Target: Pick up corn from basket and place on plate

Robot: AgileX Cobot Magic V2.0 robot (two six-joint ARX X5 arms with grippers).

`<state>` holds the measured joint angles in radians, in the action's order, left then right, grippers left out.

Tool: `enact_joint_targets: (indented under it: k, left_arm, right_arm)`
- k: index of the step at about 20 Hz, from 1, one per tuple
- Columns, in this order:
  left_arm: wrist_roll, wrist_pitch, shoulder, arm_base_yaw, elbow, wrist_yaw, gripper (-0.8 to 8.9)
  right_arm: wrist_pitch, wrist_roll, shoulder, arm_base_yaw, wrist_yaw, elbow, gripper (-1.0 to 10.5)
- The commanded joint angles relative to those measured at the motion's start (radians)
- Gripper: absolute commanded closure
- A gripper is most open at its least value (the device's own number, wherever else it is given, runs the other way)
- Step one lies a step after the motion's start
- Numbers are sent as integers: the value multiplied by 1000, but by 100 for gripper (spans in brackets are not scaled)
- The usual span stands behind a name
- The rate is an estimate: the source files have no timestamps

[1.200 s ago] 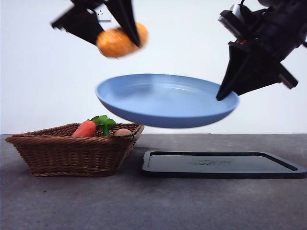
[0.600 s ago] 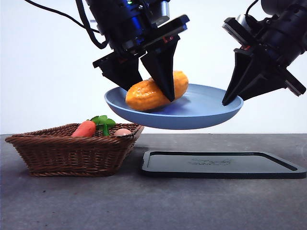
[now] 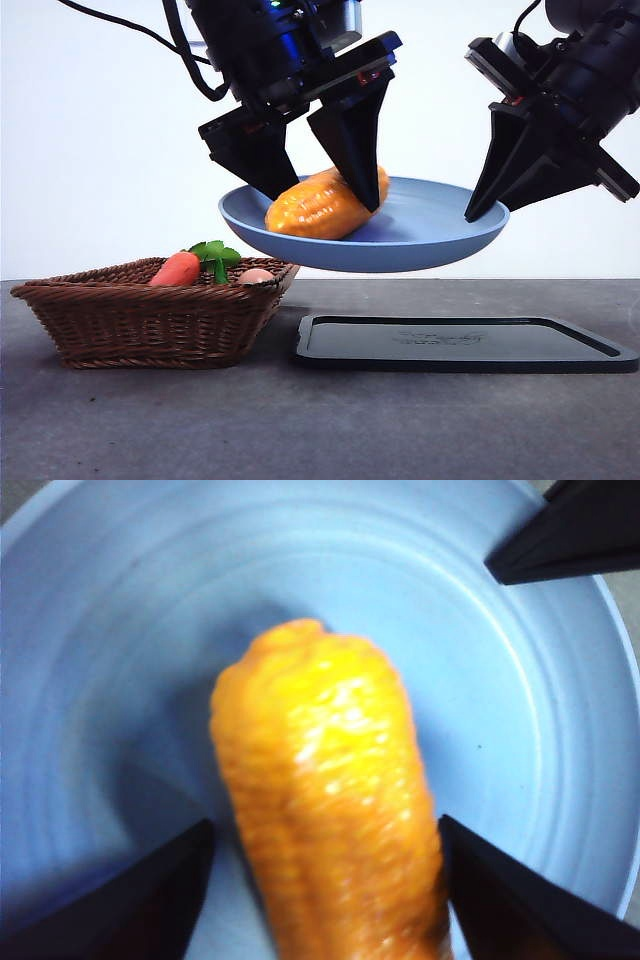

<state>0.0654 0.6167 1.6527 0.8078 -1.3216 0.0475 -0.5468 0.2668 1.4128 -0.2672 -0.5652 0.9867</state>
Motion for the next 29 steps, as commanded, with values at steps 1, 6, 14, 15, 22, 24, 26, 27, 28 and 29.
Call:
enact_joint_targets:
  k: [1, 6, 14, 15, 22, 24, 26, 27, 28, 29]
  left_arm:
    - [-13, 24, 20, 12, -29, -5, 392]
    - [-13, 67, 20, 13, -67, -5, 392]
    - [-18, 151, 20, 13, -172, -5, 392]
    - [-22, 159, 20, 13, -184, -5, 392]
    - [-31, 228, 19, 10, -287, -5, 392]
    - [-36, 238, 19, 11, -313, -5, 392]
    - [-39, 251, 19, 11, -330, -5, 393]
    - [-39, 258, 19, 10, -336, -5, 393]
    - [-39, 259, 19, 11, -340, -5, 393]
    - [-39, 259, 19, 10, -342, -5, 393]
  right_arm:
    - [3, 2, 12, -2, -15, 23, 944]
    - [-10, -9, 12, -2, -13, 23, 944]
    - [-11, -9, 12, 0, -10, 23, 944]
    - [-11, -10, 12, 3, -10, 23, 944]
    - [-12, -10, 19, 45, -3, 23, 944]
    - [-10, -11, 29, 77, -2, 23, 944]
    - [-6, -13, 45, 110, -3, 23, 944]
    - [0, -15, 53, 126, -3, 23, 944]
    - [12, -17, 68, 146, -2, 24, 944]
    - [27, -17, 84, 163, -1, 24, 944]
